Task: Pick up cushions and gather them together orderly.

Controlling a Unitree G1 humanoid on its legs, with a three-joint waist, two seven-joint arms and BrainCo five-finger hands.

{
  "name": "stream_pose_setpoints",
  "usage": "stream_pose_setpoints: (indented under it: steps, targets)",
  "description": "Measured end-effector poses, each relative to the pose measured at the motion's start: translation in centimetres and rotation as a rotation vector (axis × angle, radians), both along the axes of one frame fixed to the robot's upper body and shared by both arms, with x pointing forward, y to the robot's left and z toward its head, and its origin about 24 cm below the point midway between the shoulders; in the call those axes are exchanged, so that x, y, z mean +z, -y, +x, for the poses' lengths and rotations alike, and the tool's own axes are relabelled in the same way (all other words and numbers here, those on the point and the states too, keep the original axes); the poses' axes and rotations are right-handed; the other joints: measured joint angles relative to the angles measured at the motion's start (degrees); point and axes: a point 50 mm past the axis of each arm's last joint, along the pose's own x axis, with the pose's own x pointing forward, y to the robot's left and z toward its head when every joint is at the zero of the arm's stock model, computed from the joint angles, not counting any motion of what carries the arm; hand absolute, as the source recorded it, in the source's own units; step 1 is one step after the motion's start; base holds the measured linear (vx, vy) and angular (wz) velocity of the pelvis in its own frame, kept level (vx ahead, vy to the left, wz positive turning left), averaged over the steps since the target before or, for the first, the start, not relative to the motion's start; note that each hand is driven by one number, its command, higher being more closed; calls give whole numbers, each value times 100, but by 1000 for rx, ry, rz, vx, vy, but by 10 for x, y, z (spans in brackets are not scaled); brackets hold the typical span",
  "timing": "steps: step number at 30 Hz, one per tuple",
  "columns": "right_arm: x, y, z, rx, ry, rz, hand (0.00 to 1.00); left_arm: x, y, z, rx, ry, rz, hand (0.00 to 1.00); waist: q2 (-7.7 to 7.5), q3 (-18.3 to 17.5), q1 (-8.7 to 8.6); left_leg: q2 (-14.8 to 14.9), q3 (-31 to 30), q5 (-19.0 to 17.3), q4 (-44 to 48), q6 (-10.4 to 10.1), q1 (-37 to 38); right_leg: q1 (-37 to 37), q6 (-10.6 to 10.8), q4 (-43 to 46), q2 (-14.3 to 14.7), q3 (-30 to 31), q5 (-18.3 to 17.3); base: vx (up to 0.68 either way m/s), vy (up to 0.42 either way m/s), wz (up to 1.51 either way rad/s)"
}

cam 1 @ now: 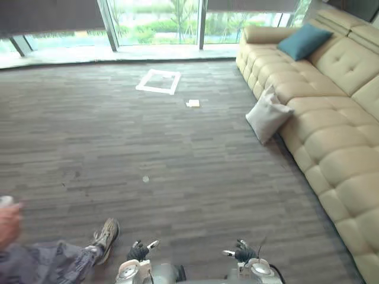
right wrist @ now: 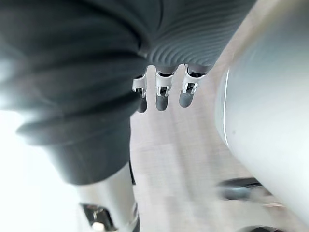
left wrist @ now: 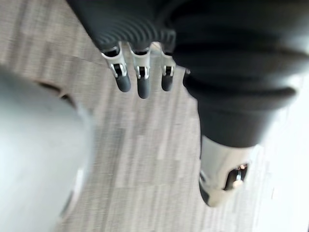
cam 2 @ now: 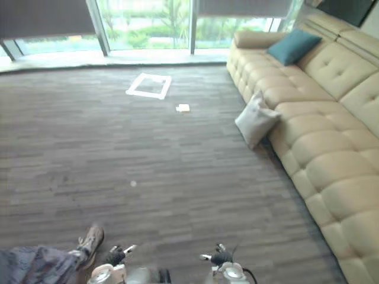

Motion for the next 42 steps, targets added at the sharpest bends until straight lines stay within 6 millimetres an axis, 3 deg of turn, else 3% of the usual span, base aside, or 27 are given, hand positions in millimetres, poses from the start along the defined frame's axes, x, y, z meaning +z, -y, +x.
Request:
stream_pose_setpoints:
  steps: [3,4,6,7,8,9,10,11,12,13,14,15,16,17,20,22,24,26,28,29,30,31,34,37,39,41,42]
  targets:
    - [1,5,3,-24,7,-5,0,-1,0,-3,-8,-15,3,0,-74,25,-172,-62,-156,-28,-587,-46,663,-315,66,-2040,151,-653,-26,548,33,46]
    - [1,6,1,-20,-1,-11,0,-2,-2,-4,-11,-23,7,0,-138,35,-212,-126,-265,-90,-913,-143,1007,-448,64,-3405,282,-729,461,672,-17,48]
    - [0,6,0,-17,-19,-14,0,-2,-7,-7,-15,-30,21,0,-296,71,-266,-272,-450,-226,-1130,-335,1436,-489,74,-4617,334,-699,1030,804,-113,61]
    - [-1,4,-1,-3,-21,-10,0,-4,-11,-15,-8,-51,30,0,-349,74,-320,-289,-753,-410,-976,-424,1804,-534,-436,-4365,375,-380,1535,915,-184,61]
    - [-1,3,-1,7,-24,-13,0,-4,-10,-15,-9,-52,27,0,-316,47,-350,-257,-803,-414,-896,-430,1852,-548,-553,-4192,416,-362,1625,778,-186,41]
    - [-1,4,-1,36,-31,-27,0,-6,-8,-21,-1,-67,22,0,-212,-81,-333,-113,-932,-412,-507,-432,1766,-648,-703,-3794,474,-322,1578,760,-237,1]
    - [0,7,2,67,-24,-43,0,-9,-3,-28,-6,-91,10,0,-40,-215,-324,125,-1076,-394,654,-450,1308,-625,-691,-3539,637,-378,1166,888,-255,-13]
    - [2,11,4,77,-18,-58,0,-10,0,-29,-1,-98,-1,0,190,-236,-323,395,-1099,-56,2112,-748,632,-515,-753,-3508,828,-417,931,877,-235,-23]
    - [2,11,4,84,-18,-63,0,-10,2,-27,-3,-97,-5,0,263,-216,-315,487,-1072,265,2650,-807,391,-438,-773,-3526,916,-388,843,730,-116,-52]
    - [3,15,7,88,-19,-77,0,-10,4,-26,5,-93,-13,0,381,-84,-257,878,-853,948,4003,-833,-163,-55,-832,-3702,1170,-229,638,588,-66,-66]
    - [1,16,6,84,-33,-83,0,-9,3,-22,4,-84,-11,0,432,-8,-241,1162,-586,742,4741,-541,-404,315,-919,-3845,1319,-124,505,843,-61,-86]
    - [-3,14,0,80,-70,-80,0,-7,-4,-19,-6,-70,13,0,314,98,-198,1337,-422,448,5364,-368,-722,894,-931,-4057,1363,59,340,545,-25,-58]
    - [-4,13,-3,80,-82,-78,0,-6,-7,-18,-11,-62,22,0,262,111,-177,1337,-393,370,5431,-355,-817,1061,-901,-4122,1349,118,326,655,-29,-58]
    - [-6,11,-7,76,-102,-73,0,-3,-13,-14,-17,-46,42,0,86,124,-148,1331,-262,173,5374,-371,-1220,1548,-848,-4408,1300,287,234,637,8,-48]
    - [-7,12,-9,54,-116,-79,0,1,-12,-5,14,3,37,0,136,153,-80,1208,-182,-280,3934,-391,-2233,2366,-796,-5082,1229,619,236,686,104,-60]
    - [-8,7,-9,52,-115,-69,0,3,-7,1,35,33,20,0,133,166,87,956,-328,-73,1999,-531,-2517,2692,-607,-5296,997,906,110,488,204,-84]
    - [-8,0,-9,72,-115,-57,0,5,-5,3,38,47,17,0,185,152,172,902,-618,261,978,-694,-2635,2815,-397,-5382,910,1140,-163,520,353,-95]
    - [-7,-9,-7,96,-101,-43,0,5,-6,2,37,42,18,0,212,69,185,1004,-665,671,1253,-670,-2701,3036,-294,-5256,776,1417,-544,609,461,-95]
    - [-9,-22,-11,126,-105,-17,0,5,-9,3,34,39,29,0,-17,-85,159,928,-381,665,1463,-536,-2584,2688,-280,-4387,562,1580,-500,632,453,-72]
    - [-9,-33,-11,144,-105,8,0,6,-14,5,30,39,40,0,-151,-94,177,829,-130,479,1416,-354,-2346,2132,-48,-3160,411,1626,-320,452,325,-49]
    - [-8,-35,-10,147,-97,14,0,6,-15,6,30,40,44,0,-188,-78,180,802,-34,422,1389,-347,-2246,1949,52,-2721,366,1674,-206,616,432,-74]
    - [-6,-38,-6,150,-66,32,0,4,-14,3,30,19,39,0,-209,-57,160,686,283,152,1353,-250,-1702,1197,257,-923,189,1635,364,474,293,-59]
    - [-4,-37,-5,137,-40,34,0,3,-9,3,30,10,25,0,-128,-20,145,557,581,-89,986,-221,-839,720,148,-146,33,1089,333,464,249,-50]
    - [-1,-35,-1,106,-11,35,0,1,-2,2,26,-2,7,0,-99,-5,108,520,861,-90,298,-249,11,289,25,-742,42,-52,-135,377,127,-40]
    - [1,-31,2,88,5,32,0,-1,1,0,13,-11,2,0,-101,-3,23,476,1022,-61,-135,-324,455,139,6,-1942,93,-825,-111,349,60,-29]
    - [2,-30,6,81,16,32,0,-2,3,-2,-25,-25,3,0,-118,2,-123,294,1083,-41,-547,-415,773,81,-121,-3362,139,-1214,332,395,5,-11]
    - [2,-30,6,87,10,36,0,-2,2,-2,-51,-29,15,0,-266,4,-172,0,964,-79,-708,-504,1056,102,-429,-4085,158,-979,1208,414,-49,1]
